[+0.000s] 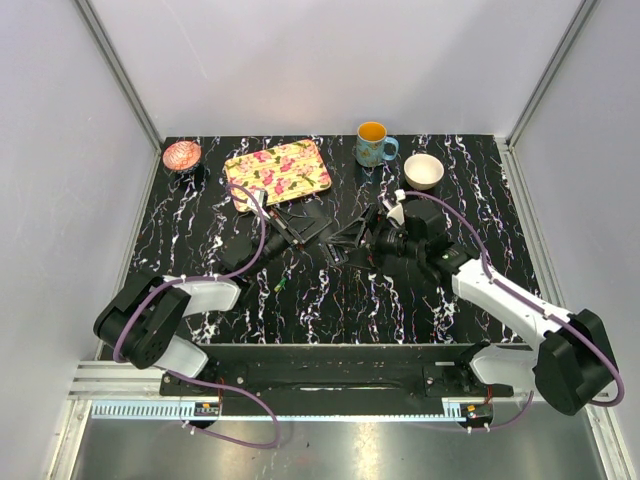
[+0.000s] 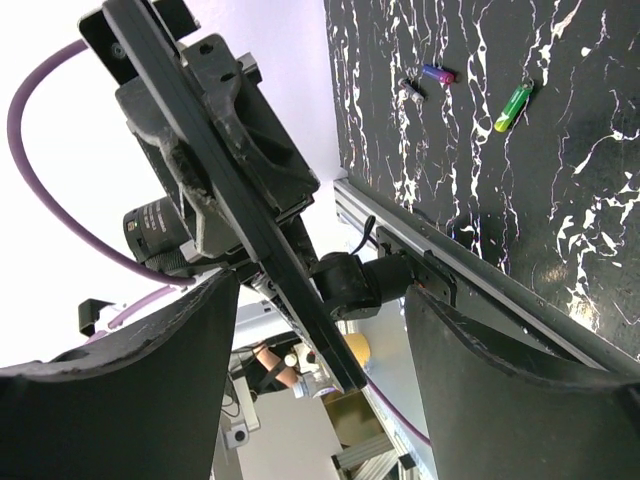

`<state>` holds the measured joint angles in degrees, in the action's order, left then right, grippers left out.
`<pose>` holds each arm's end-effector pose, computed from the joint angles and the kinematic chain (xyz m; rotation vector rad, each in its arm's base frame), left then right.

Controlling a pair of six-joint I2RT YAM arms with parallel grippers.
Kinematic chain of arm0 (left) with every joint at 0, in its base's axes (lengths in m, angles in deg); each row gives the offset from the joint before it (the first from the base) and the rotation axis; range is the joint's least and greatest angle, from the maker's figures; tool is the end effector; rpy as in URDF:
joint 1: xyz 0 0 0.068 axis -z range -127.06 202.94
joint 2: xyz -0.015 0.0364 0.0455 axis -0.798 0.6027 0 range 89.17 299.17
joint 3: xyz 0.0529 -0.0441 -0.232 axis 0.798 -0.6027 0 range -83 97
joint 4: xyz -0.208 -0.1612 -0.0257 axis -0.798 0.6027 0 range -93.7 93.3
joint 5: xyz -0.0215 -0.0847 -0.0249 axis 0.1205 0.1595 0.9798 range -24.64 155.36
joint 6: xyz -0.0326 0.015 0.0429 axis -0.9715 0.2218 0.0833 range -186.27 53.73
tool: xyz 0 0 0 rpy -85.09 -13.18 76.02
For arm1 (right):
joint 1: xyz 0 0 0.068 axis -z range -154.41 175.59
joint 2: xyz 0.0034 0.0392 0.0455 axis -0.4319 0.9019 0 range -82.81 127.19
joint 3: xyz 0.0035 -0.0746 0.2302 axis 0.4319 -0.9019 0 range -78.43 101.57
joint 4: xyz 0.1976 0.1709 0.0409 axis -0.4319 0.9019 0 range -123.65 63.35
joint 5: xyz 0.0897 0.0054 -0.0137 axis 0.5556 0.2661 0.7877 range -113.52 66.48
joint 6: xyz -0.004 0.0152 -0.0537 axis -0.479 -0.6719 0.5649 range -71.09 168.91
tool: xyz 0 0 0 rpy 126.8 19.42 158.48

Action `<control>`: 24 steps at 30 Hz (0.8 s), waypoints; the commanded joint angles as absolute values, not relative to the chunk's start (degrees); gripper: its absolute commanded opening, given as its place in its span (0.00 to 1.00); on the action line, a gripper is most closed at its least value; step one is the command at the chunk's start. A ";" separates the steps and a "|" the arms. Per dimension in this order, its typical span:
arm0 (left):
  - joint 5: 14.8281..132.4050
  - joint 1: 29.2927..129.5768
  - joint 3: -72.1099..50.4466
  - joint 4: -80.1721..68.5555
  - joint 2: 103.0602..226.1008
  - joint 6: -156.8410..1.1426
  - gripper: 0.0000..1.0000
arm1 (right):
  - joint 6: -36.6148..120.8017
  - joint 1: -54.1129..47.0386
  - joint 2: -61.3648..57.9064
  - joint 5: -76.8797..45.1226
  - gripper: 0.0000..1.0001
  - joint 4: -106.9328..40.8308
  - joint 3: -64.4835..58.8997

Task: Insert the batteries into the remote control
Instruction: Load the battery into the remote control.

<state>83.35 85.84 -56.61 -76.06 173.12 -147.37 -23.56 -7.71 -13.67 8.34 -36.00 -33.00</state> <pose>0.2339 -0.1655 0.1953 -0.3451 1.5587 -1.8381 0.2297 0.1753 0.2466 0.3465 2.3034 1.6382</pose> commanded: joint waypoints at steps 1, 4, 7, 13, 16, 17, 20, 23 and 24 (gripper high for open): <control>84.08 85.89 -55.93 -99.15 170.91 -146.43 0.00 | -25.27 -6.67 -13.20 7.15 0.75 -39.36 -31.14; 83.99 85.89 -55.93 -99.15 170.74 -146.25 0.00 | -25.71 -6.58 -12.76 7.24 0.73 -39.89 -31.14; 84.16 85.98 -55.93 -99.15 170.74 -146.25 0.00 | -25.89 -6.58 -12.15 7.50 0.72 -40.41 -30.97; 83.90 85.98 -55.76 -99.15 170.82 -146.25 0.00 | -25.97 -6.58 -11.53 9.00 0.70 -40.85 -31.05; 83.81 85.98 -55.67 -99.15 171.09 -146.34 0.00 | -25.36 -6.58 -11.88 9.26 0.69 -40.42 -30.97; 83.81 85.98 -55.58 -99.15 171.18 -146.42 0.00 | -25.27 -6.58 -11.80 9.52 0.69 -40.33 -30.88; 83.72 85.98 -55.32 -99.15 171.35 -146.51 0.00 | -24.66 -6.58 -11.71 10.14 0.67 -39.71 -30.88; 83.55 85.89 -55.14 -99.15 171.44 -146.51 0.00 | -24.31 -6.58 -11.62 10.67 0.64 -39.62 -31.23; 83.64 85.89 -54.97 -99.15 171.61 -146.69 0.00 | -24.22 -6.58 -11.62 10.84 0.64 -39.62 -31.40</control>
